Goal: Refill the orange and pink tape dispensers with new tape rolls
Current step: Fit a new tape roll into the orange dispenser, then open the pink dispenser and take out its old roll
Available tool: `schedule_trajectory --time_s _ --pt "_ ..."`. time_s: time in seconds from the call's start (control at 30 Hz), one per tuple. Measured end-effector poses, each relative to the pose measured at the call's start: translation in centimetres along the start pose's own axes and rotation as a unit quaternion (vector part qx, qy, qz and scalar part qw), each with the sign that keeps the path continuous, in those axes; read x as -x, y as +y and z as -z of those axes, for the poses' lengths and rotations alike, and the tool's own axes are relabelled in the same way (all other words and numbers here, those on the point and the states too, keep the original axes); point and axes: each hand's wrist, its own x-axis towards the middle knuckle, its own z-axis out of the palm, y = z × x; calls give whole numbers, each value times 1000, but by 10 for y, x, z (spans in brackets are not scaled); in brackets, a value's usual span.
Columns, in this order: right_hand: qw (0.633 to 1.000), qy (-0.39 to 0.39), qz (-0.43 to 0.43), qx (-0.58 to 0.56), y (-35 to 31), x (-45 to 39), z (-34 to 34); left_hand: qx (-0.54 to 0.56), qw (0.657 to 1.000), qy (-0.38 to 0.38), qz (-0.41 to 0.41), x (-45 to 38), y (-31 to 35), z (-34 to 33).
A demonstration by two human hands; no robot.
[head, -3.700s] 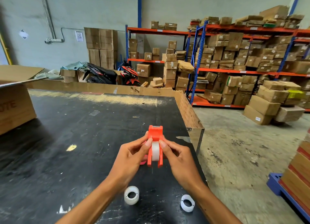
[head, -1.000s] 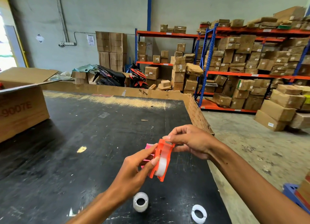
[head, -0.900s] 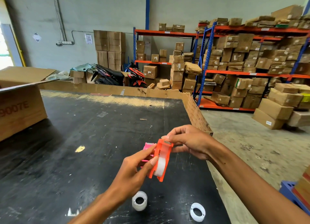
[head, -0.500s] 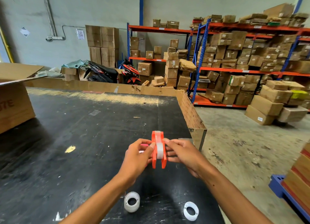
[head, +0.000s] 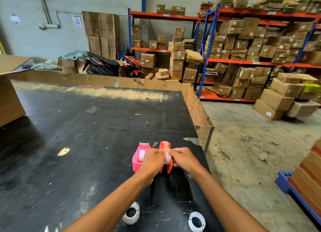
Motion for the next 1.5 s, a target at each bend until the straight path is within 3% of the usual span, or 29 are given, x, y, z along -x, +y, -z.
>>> schedule_trajectory --time_s 0.4,0.63,0.7,0.8,0.9,1.03,1.3,1.5 --pt "999 4 2 39 3 -6 -3 -36 999 0 -26 15 10 4" --pt "969 128 160 138 -31 1 -12 -52 991 62 -102 20 34 44" --pt "962 111 191 160 -43 1 -24 -85 989 65 -97 15 30 66" --pt "955 11 185 231 -54 -2 -46 -167 983 15 -76 8 11 95" --pt "911 -70 145 379 -58 -1 -67 -232 966 -78 -85 3 -8 115" --pt "871 -55 103 478 -62 2 -83 -254 950 -134 -123 -1 -25 128" --pt "827 -9 93 554 -64 7 -109 -300 930 -68 -199 -4 -43 134" --pt "806 6 131 578 -65 6 -112 -320 922 -76 -205 -13 -40 133"
